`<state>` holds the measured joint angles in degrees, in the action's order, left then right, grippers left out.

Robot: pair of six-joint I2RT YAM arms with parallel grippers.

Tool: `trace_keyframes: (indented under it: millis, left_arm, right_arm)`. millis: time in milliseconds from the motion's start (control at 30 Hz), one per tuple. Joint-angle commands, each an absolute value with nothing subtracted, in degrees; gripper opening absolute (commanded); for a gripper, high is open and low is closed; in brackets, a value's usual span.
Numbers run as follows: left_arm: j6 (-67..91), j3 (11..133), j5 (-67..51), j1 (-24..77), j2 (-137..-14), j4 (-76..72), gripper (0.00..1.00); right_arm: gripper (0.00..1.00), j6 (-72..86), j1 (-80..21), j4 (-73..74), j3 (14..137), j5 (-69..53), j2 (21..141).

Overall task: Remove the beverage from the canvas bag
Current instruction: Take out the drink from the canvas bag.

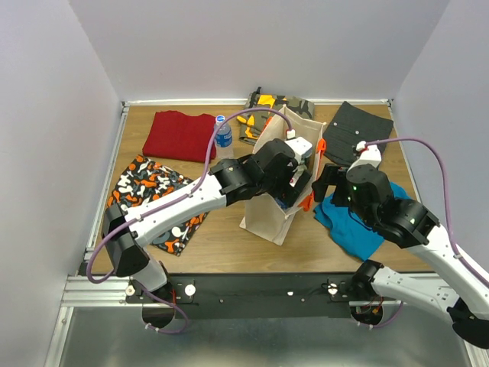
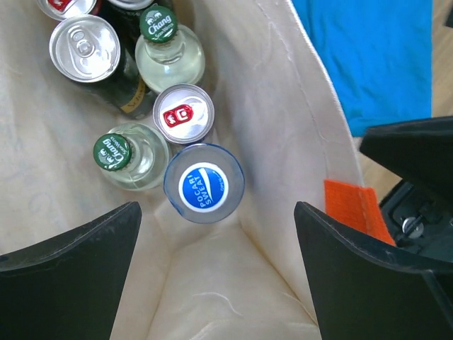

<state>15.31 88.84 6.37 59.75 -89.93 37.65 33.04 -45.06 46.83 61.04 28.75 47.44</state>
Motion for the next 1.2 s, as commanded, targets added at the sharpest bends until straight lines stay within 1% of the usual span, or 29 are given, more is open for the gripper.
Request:
trace_keyframes:
  millis: [0,233,300,533,733,933,1167]
  left_arm:
    - [17.58,89.99,10.72,60.03,-92.54,38.4,0.99]
    - [19.16,92.19,10.55,60.03,-95.18,38.94,0.99]
    - [19.07,92.72,10.11,60.03,-95.45,38.85,0.94]
    - [18.54,95.27,9.93,60.03,-97.03,39.9,0.89]
    - [18.11,96.24,9.32,59.94,-97.82,40.34,0.76]
    - [17.84,95.98,9.58,59.94,-98.0,41.31,0.79]
    - [18.37,95.71,9.49,59.94,-98.17,41.66,0.79]
  right_arm:
    - [1.0,34.01,-45.44,48.78,62.84,31.73,46.32]
    - [1.0,34.1,-45.44,48.87,62.84,32.08,45.79]
    - [1.0,34.28,-45.44,48.96,62.67,32.08,45.62]
    - [1.0,34.28,-45.53,48.87,62.31,31.55,45.35]
    - [1.0,34.19,-45.44,49.39,62.58,31.73,45.35]
    - [1.0,34.37,-45.44,49.75,62.14,31.9,44.56]
    - [1.0,34.28,-45.44,49.48,61.96,31.46,45.0]
